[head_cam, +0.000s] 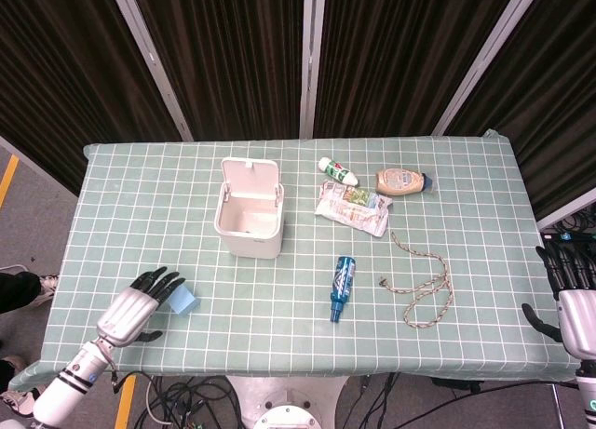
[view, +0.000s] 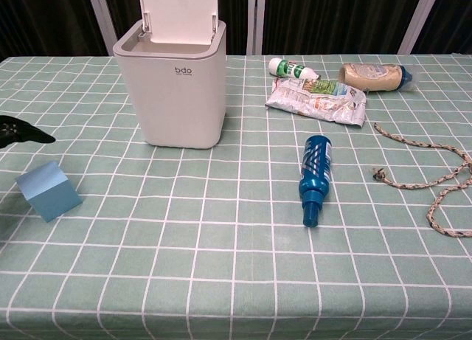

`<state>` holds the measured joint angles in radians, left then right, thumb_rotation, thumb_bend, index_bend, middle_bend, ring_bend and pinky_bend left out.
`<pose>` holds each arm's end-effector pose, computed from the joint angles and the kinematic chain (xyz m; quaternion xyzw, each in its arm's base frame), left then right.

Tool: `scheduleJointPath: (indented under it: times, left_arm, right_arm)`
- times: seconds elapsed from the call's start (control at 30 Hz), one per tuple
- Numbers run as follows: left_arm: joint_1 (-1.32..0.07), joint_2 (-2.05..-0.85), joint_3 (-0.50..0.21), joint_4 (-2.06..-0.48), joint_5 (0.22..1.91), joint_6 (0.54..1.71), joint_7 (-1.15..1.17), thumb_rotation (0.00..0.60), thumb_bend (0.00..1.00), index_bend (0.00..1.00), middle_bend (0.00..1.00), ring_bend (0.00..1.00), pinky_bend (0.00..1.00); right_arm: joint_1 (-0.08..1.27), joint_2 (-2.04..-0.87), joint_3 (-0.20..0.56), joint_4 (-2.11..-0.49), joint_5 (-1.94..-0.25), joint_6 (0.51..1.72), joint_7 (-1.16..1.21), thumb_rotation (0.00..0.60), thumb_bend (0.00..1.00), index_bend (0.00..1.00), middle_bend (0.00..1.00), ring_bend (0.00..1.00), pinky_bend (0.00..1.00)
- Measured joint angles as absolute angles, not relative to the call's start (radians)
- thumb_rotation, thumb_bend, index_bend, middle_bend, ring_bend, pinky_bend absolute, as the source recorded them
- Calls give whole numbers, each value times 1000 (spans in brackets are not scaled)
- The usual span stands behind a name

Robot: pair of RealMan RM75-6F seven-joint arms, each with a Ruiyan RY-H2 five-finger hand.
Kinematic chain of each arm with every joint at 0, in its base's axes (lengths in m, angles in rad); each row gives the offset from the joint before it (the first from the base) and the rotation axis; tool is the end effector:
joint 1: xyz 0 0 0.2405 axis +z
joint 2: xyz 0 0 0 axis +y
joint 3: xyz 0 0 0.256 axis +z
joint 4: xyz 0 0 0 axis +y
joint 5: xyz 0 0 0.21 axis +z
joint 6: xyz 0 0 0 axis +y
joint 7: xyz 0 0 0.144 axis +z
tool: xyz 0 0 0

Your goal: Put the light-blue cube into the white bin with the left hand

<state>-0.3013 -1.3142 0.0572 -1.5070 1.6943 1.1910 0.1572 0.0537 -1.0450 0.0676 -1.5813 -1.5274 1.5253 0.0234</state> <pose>-0.2676 0.2061 0.0434 -0.7829 -0.3260 -0.3300 0.4147 -0.3195 -0.1754 0.1925 0.5987 -0.3485 0.3798 0.6131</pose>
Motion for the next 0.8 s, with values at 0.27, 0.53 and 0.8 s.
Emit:
scheduleJointPath:
  times: [0.27, 0.53, 0.8]
  left_arm:
    - [-352, -1352, 47, -1460, 1667, 1136, 140, 600, 140, 149, 137, 69, 253]
    - [-381, -1375, 43, -1428, 1653, 1117, 143, 600, 214, 266, 257, 206, 407]
    - [-386, -1400, 50, -1400, 1666, 1148, 134, 600, 258, 405, 395, 302, 489]
  right_arm:
    - [62, -1052, 68, -1578, -1522, 1510, 18, 600, 176, 0, 0, 0, 0]
    - [61, -1051, 68, -1576, -1507, 1498, 18, 600, 176, 0, 0, 0, 0]
    - [63, -1056, 68, -1570, -1498, 1488, 21, 600, 176, 0, 0, 0, 0]
